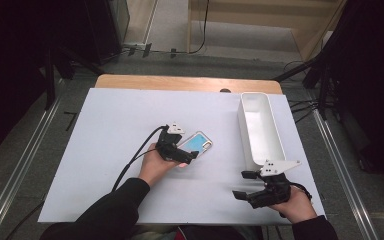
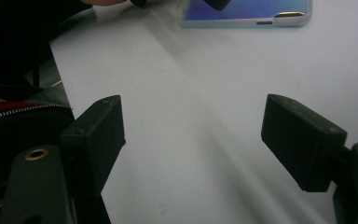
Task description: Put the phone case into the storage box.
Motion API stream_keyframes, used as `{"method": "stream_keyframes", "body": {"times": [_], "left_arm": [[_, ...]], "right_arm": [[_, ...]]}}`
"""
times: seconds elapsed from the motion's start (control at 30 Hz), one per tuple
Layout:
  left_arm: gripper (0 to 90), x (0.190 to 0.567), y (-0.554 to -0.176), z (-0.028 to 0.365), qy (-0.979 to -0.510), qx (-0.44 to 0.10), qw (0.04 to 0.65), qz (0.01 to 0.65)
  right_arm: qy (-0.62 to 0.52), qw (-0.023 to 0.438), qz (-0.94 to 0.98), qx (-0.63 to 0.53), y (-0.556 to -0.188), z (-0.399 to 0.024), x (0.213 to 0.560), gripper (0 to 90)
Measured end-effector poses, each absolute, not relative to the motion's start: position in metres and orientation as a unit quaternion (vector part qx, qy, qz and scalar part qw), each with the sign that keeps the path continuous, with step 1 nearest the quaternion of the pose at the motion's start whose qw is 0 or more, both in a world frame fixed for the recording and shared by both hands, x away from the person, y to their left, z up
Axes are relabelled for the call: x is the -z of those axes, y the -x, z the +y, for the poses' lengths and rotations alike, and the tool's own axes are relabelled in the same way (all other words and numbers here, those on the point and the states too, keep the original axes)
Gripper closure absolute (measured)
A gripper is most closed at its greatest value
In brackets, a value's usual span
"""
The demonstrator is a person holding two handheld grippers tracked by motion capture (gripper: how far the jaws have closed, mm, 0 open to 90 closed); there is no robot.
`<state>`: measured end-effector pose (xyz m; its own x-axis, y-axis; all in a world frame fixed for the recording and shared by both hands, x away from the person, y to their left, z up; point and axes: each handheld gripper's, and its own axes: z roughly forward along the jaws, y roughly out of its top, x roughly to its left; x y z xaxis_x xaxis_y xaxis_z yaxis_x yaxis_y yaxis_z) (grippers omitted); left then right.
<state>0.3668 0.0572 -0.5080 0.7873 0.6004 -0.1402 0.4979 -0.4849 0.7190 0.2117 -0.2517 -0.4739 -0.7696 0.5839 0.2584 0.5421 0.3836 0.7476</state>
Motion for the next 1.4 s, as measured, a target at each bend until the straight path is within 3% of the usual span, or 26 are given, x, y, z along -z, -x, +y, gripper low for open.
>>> {"method": "stream_keyframes", "body": {"times": [1.1, 1.4], "left_arm": [[5.3, 0.515, -0.357, 0.042, -0.882, -0.131, 0.341, 0.299], [16.1, 0.514, -0.354, 0.044, -0.881, -0.130, 0.351, 0.289]], "right_arm": [[-0.339, 0.024, 0.832, -0.438, -0.212, -0.251, 0.475, 20.1], [-0.339, 0.025, 0.833, -0.437, -0.212, -0.251, 0.475, 20.0]]}}
